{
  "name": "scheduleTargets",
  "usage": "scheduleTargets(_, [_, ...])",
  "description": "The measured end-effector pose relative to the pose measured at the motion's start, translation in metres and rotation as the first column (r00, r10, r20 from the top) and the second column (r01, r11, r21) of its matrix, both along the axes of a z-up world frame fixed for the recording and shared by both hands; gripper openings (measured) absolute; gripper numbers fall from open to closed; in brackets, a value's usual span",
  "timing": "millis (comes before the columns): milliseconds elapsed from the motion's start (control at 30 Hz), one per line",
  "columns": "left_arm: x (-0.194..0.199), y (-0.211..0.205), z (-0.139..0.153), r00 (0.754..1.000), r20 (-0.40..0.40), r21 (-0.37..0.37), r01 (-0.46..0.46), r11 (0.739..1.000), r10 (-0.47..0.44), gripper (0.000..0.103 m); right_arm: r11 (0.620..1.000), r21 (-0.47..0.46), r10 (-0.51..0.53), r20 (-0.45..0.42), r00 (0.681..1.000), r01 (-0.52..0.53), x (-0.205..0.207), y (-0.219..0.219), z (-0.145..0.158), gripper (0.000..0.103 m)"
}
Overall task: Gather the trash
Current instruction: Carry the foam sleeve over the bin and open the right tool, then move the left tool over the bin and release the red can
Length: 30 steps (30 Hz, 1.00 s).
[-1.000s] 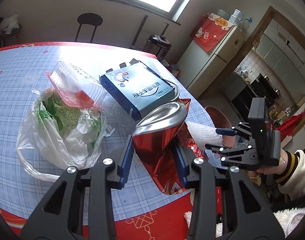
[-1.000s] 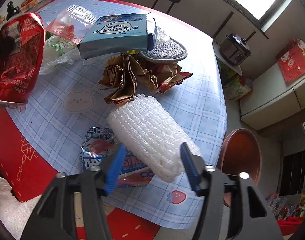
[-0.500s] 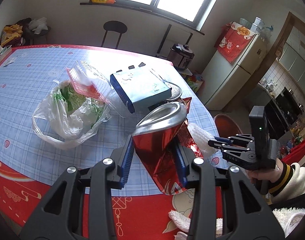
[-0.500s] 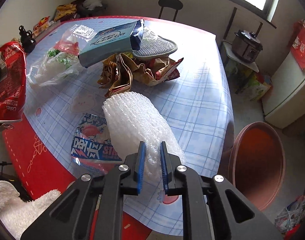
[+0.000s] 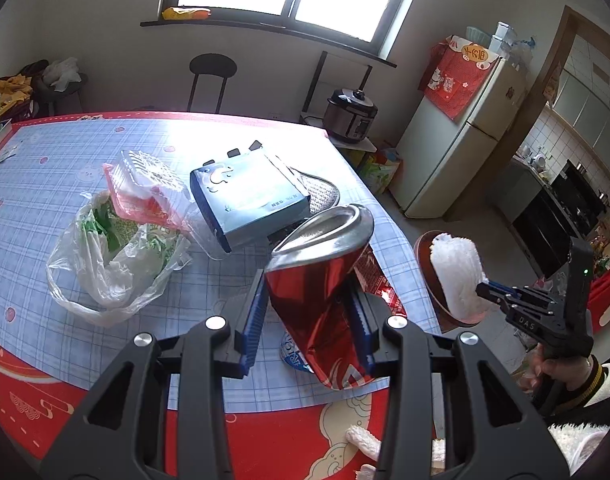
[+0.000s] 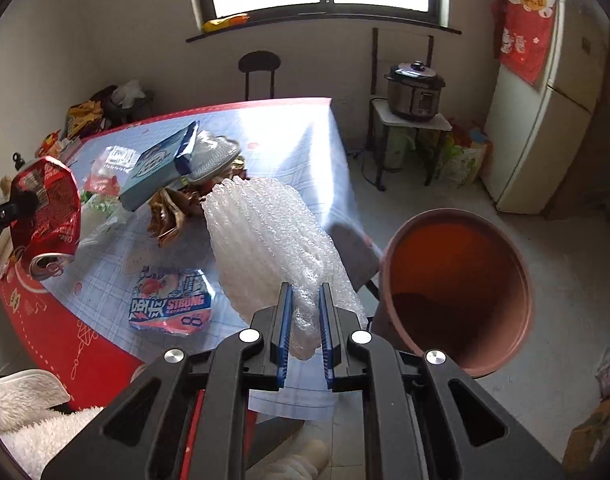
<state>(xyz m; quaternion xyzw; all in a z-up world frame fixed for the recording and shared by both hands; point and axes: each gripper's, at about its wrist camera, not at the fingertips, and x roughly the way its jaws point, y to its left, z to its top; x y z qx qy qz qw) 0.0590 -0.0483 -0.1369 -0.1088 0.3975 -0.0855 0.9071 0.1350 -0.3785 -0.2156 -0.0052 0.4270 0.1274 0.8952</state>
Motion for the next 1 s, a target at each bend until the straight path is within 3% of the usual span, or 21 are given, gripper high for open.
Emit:
scheduleTargets(300, [0.009, -0.023, -0.002, 0.999, 0.003, 0.012, 0.046, 0.999, -0.046, 0.040, 0.953, -0.046, -0.298, 0.018, 0.954, 0.298, 0.031, -0.115, 0.002, 0.014])
scheduleTargets(567, [0.006, -0.017, 0.001, 1.000, 0.004, 0.021, -0.015, 1.000, 0.015, 0.040, 0.920, -0.024, -0.390, -0.004, 0.921, 0.390, 0.072, -0.156, -0.010, 0.015])
scheduleTargets(667, [0.005, -0.018, 0.001, 1.000, 0.003, 0.026, -0.028, 0.999, 0.028, 0.040, 0.915, 0.007, -0.402, -0.023, 0.915, 0.403, 0.088, -0.164, -0.015, 0.020])
scheduleTargets(767, [0.006, -0.022, 0.003, 1.000, 0.003, 0.035, -0.026, 0.999, 0.026, 0.040, 0.913, 0.040, -0.406, -0.009, 0.914, 0.406, 0.093, -0.164, -0.012, 0.036])
scheduleTargets(833, [0.007, -0.026, 0.003, 1.000, 0.005, 0.043, -0.018, 0.999, 0.018, 0.040, 0.911, 0.053, -0.411, 0.021, 0.911, 0.410, 0.092, -0.162, -0.007, 0.060])
scheduleTargets(900, [0.010, -0.031, 0.003, 1.000, 0.004, 0.047, -0.006, 0.999, 0.006, 0.040, 0.909, 0.072, -0.414, 0.045, 0.909, 0.410, 0.090, -0.163, -0.002, 0.069])
scheduleTargets(1000, [0.016, -0.039, 0.004, 1.000, 0.004, 0.053, 0.020, 0.998, -0.021, 0.040, 0.900, 0.093, -0.432, 0.055, 0.900, 0.426, 0.082, -0.166, 0.005, 0.076])
